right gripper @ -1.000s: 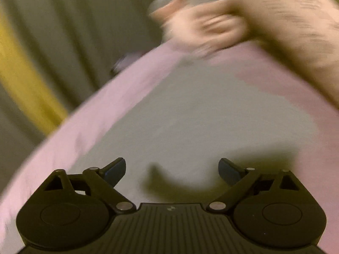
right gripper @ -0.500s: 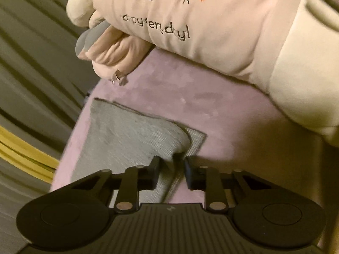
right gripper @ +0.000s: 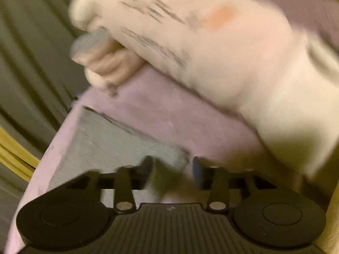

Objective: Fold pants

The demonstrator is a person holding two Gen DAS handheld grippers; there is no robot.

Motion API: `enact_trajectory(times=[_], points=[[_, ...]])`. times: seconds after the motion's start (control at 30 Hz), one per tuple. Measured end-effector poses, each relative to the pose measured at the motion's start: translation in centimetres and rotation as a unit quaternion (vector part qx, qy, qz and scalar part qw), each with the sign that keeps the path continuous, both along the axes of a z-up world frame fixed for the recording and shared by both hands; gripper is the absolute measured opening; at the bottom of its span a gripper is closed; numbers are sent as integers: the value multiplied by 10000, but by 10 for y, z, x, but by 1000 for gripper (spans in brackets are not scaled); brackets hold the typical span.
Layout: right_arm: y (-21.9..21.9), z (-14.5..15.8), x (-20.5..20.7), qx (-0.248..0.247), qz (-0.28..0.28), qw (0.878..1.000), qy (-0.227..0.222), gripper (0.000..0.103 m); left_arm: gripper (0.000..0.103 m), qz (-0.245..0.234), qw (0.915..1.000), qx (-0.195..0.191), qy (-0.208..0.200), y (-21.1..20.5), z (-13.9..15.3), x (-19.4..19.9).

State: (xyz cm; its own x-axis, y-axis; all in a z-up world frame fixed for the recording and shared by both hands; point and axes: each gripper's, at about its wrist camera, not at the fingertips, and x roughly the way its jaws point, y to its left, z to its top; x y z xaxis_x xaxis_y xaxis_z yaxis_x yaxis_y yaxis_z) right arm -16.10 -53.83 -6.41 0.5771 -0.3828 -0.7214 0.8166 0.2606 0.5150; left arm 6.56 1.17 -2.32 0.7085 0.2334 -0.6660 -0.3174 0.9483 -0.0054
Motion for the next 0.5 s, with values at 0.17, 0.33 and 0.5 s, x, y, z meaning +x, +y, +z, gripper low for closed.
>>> enact_trajectory(times=[0.17,0.33,0.5], points=[[-1,-10,-11,278,37,9980,-569,57,101,-154,9998,83,26,-5,-2,1],[0,-11,0,143,211,9980,-584,59,101,-494,9983,294,2,-18,-3,0],[6,-10,15,-108,457,9978,-463,53,101,-528,9978,319,247,-22,-12,6]])
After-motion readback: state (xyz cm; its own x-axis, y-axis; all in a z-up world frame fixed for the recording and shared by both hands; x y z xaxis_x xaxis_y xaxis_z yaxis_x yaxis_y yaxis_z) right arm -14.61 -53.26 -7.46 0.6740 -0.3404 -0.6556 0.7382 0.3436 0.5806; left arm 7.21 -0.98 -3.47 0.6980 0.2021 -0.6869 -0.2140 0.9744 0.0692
